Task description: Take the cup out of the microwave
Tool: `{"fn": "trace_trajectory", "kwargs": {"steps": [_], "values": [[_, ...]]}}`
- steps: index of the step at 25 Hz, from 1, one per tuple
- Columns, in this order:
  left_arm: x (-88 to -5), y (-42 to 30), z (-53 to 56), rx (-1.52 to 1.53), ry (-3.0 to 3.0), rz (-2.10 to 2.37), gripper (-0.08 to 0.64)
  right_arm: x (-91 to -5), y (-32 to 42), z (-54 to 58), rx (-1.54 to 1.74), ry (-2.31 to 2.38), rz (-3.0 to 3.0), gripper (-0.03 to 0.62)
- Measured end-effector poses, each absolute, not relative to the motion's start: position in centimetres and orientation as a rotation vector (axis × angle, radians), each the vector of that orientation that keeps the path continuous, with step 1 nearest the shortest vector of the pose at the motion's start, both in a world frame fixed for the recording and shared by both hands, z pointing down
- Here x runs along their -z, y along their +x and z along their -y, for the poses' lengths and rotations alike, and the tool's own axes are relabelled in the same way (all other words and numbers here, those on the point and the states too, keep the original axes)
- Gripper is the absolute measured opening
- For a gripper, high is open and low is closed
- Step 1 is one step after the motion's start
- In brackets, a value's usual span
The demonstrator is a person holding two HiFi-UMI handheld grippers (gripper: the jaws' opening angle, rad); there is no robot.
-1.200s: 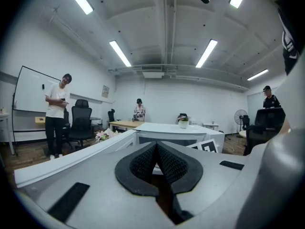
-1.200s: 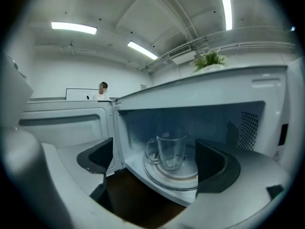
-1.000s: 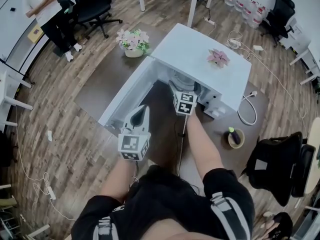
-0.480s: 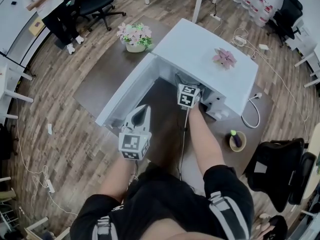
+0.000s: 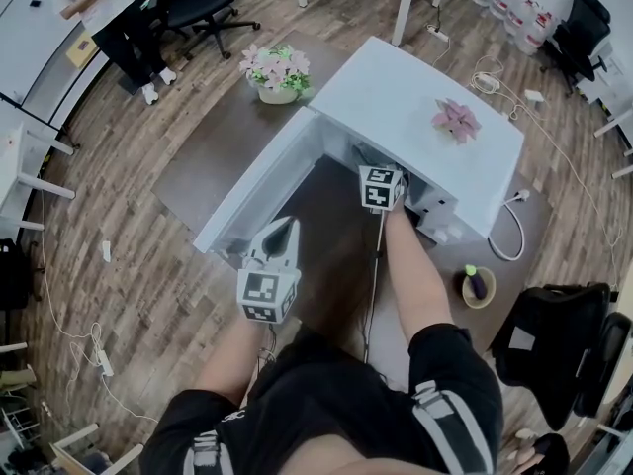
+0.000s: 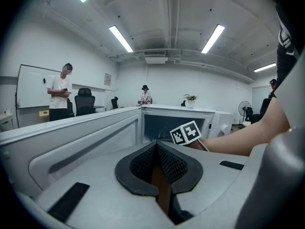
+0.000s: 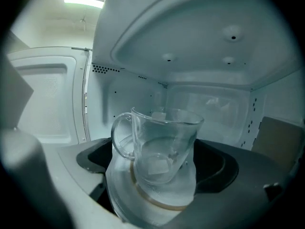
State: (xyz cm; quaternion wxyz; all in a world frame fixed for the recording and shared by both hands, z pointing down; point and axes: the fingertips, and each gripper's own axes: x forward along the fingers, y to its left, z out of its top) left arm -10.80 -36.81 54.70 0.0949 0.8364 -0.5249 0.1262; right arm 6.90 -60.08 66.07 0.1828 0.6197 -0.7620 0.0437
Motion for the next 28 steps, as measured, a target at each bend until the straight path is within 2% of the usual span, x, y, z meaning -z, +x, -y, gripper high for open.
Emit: {"fn": "trace_trajectory", "kwargs": {"steps": [9,10,28], "values": [[-56.0,-10.1,36.3,-0.415,2.487,1.511,0.002,-66.1,7.2,60.4,-0.184,1.765,2.121,0.495],[-56.0,-10.1,36.3,-0.416,2.49,1.509,0.002,-66.0,7.7,60.3,-0.175,1.795,2.094,0.344],[-55.2,-10.8,34.5,-0.401,2.496,1.527,0.002,-65.1,8.6,55.3,-0.2,1.879,2.106,0.319]]}}
